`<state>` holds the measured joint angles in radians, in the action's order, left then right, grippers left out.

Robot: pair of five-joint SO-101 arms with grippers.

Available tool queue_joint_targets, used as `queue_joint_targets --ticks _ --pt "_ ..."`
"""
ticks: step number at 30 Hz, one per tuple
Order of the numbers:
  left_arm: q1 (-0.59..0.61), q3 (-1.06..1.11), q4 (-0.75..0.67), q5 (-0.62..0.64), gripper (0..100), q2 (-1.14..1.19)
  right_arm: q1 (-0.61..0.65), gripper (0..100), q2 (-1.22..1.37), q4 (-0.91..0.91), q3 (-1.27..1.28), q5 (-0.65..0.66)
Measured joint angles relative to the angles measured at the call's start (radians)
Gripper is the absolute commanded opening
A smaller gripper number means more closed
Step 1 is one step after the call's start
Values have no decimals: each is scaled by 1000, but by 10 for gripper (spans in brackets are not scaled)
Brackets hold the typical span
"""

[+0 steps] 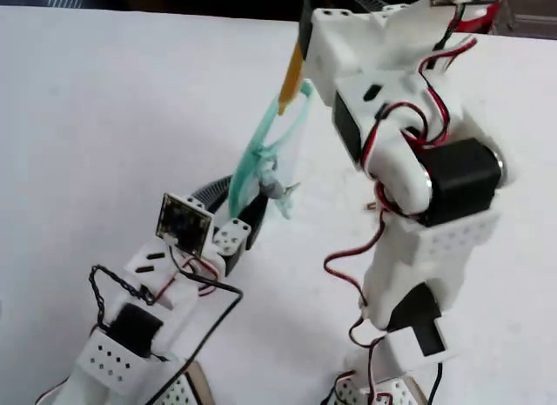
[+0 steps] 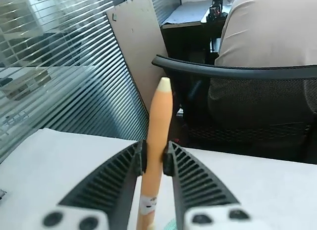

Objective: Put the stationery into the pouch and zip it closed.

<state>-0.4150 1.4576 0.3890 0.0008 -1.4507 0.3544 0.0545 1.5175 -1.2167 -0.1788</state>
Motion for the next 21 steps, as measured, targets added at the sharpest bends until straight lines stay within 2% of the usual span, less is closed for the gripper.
queue_joint_targets --ticks 6,15,21 --pt "0 0 0 0 146 0 3 18 6 2 0 -5" --pt "0 0 0 0 146 0 101 18 -204 189 5 57" --pt "0 0 0 0 146 0 207 17 -411 195 227 58"
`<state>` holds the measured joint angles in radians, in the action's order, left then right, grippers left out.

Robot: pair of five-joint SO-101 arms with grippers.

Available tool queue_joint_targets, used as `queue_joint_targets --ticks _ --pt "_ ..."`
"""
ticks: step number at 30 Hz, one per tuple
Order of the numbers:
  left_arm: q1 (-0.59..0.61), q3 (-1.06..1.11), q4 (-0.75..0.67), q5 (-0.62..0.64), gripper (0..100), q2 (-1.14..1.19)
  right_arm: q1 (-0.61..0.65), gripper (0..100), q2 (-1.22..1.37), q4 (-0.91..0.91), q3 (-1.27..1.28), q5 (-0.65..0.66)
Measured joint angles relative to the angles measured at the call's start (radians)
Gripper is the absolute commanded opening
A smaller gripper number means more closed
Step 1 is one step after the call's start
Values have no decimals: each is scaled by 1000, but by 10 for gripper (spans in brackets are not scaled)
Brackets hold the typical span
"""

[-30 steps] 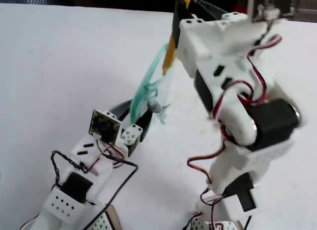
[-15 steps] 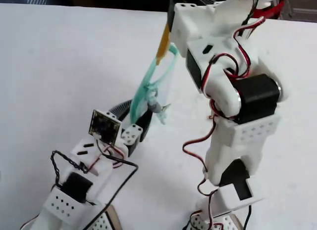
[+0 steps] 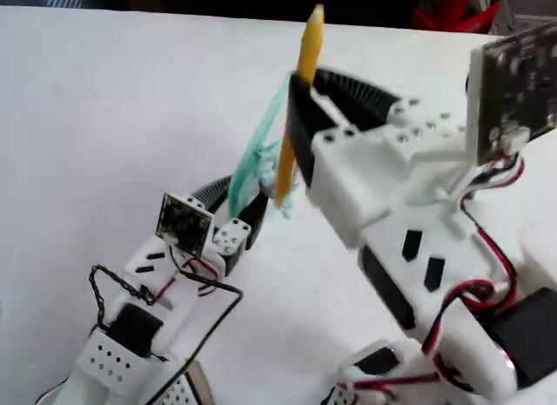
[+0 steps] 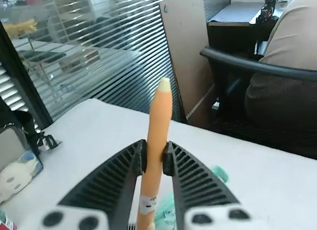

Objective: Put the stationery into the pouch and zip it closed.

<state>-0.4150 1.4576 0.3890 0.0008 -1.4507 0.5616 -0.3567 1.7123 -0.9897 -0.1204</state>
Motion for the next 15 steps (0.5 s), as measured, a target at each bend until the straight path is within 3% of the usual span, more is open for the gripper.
queue_joint_targets --ticks 3,8,15 --pt "0 0 0 0 146 0 -9 17 -91 -103 209 17" --pt "0 0 0 0 146 0 -127 17 -230 -480 554 46" --pt "0 0 0 0 146 0 -138 17 -281 -901 944 112"
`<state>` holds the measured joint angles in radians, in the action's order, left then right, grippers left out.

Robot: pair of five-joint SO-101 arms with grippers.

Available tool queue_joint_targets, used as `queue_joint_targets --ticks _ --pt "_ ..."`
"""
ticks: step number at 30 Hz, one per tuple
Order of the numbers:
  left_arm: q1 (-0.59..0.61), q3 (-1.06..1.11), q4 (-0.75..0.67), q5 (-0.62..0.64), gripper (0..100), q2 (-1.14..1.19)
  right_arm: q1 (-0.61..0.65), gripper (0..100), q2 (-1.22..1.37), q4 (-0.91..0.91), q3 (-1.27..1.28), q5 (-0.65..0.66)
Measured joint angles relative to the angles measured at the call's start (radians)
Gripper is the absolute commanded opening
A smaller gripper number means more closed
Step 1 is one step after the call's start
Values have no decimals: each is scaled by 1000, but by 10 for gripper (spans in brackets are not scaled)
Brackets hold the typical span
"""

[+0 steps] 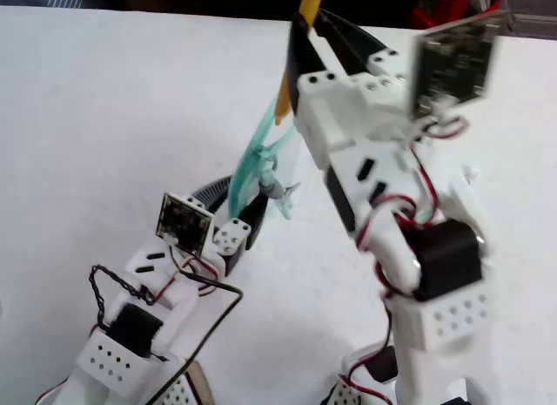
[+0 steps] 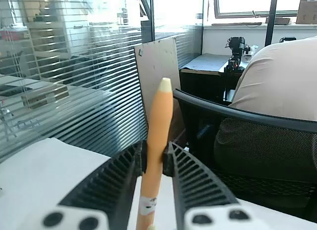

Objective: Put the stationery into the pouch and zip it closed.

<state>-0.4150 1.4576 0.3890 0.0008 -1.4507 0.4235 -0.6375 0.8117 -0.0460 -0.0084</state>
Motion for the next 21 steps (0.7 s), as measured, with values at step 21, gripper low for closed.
queue_joint_targets --ticks 21 --pt "-2 0 0 0 146 0 133 135 -230 75 396 83"
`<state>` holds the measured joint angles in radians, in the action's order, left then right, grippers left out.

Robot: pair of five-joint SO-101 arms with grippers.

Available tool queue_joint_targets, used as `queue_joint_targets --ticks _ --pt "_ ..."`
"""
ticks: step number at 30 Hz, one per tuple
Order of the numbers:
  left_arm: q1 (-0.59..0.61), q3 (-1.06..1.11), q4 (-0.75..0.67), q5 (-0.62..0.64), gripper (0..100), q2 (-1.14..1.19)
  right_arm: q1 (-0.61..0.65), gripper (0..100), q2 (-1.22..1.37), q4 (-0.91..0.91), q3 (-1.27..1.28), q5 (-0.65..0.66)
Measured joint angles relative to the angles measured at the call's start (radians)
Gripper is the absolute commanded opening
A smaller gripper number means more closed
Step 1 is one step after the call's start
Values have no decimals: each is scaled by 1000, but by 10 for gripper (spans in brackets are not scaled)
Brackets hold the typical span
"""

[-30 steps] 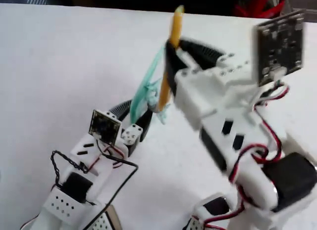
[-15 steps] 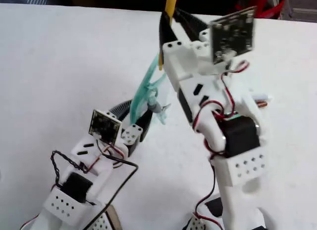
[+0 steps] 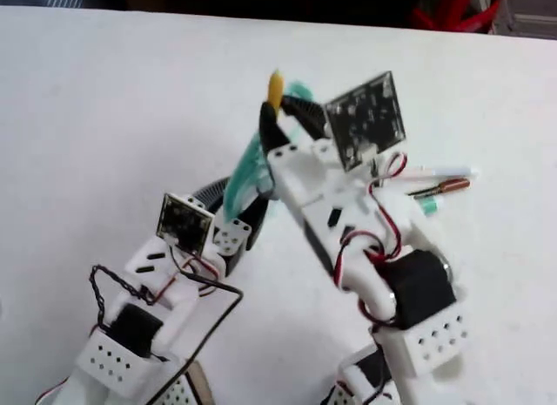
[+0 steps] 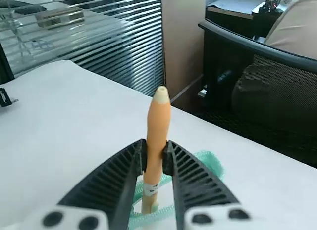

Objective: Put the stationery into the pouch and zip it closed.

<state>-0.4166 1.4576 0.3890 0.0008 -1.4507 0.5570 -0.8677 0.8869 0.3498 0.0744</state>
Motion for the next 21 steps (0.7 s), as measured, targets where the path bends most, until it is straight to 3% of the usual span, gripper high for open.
queue_joint_targets --ticks 3,12,21 --pt "0 0 0 0 146 0 15 248 -5 28 28 2" --pt "0 0 0 0 146 0 17 241 -77 66 21 2" --pt "0 0 0 0 146 0 -222 241 -43 66 -52 2"
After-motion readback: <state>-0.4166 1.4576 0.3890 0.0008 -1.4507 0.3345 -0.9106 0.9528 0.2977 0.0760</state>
